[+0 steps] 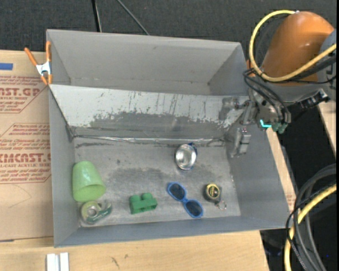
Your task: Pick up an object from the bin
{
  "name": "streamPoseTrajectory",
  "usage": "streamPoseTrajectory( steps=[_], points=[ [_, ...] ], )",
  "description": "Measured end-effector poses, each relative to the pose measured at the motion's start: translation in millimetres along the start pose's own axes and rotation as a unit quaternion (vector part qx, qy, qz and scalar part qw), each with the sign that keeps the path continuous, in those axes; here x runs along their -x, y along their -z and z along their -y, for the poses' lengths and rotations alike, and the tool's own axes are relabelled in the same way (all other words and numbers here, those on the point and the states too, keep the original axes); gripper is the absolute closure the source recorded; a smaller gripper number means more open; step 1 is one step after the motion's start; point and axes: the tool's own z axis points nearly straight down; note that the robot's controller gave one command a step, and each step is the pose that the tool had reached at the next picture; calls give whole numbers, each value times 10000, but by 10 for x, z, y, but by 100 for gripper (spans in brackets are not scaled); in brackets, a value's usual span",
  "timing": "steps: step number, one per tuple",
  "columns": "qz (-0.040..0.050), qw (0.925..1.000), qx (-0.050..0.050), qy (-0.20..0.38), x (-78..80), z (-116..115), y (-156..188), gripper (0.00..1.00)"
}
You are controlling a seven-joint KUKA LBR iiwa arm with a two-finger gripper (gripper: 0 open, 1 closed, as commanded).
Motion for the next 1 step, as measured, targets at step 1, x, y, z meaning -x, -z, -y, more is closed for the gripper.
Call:
streamPoseTrajectory(
  steps=[1],
  points=[
    [-1, 9955, 11, 947, -264, -600, -978, 0]
  ],
)
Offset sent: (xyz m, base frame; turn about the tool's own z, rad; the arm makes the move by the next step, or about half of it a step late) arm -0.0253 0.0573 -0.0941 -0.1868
